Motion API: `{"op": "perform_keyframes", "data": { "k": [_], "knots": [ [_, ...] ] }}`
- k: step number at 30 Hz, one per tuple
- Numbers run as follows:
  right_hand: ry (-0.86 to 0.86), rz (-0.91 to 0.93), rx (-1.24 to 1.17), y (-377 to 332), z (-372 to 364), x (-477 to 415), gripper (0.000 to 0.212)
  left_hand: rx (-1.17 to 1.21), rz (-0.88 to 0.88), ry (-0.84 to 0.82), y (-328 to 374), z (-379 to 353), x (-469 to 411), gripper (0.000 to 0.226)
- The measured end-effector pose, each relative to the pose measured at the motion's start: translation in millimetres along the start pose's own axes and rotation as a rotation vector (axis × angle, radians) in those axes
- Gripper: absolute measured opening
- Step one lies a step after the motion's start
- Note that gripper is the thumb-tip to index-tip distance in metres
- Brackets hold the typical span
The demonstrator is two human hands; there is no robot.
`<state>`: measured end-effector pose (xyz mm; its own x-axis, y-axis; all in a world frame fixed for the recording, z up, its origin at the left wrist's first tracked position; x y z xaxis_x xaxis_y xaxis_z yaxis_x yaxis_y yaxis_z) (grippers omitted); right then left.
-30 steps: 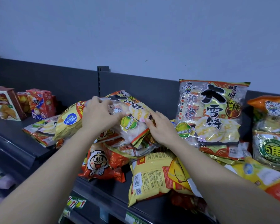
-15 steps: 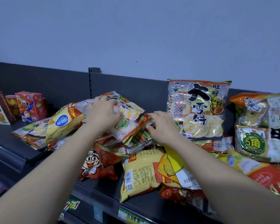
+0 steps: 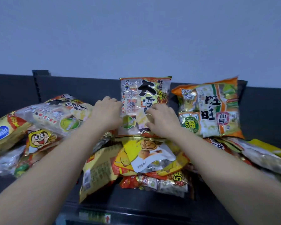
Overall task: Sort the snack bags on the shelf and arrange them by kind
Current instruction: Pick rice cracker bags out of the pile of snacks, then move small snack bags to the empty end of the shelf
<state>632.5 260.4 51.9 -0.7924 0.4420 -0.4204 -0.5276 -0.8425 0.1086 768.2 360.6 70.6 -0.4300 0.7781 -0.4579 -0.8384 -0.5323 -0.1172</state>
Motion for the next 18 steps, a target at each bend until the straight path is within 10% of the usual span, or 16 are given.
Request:
{"op": "perform_keyframes", "data": {
  "k": [18],
  "knots": [
    [-0.163, -0.382, 0.151, 220, 70, 232, 0.049, 0.17, -0.343, 0.054, 299, 43, 36, 0.044]
  ]
}}
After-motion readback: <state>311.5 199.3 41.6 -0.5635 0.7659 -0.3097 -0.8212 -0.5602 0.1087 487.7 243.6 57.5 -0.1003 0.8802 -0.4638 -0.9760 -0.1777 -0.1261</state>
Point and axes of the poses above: each hand's wrist, its own x-axis away from the middle knuckle, its own z-axis out of the back of the hand, y = z × x, the point moved 5 cm from there along -x, towards the middle knuckle, and after that the axes turned 4 degrees about z, right-handed, at the moved point
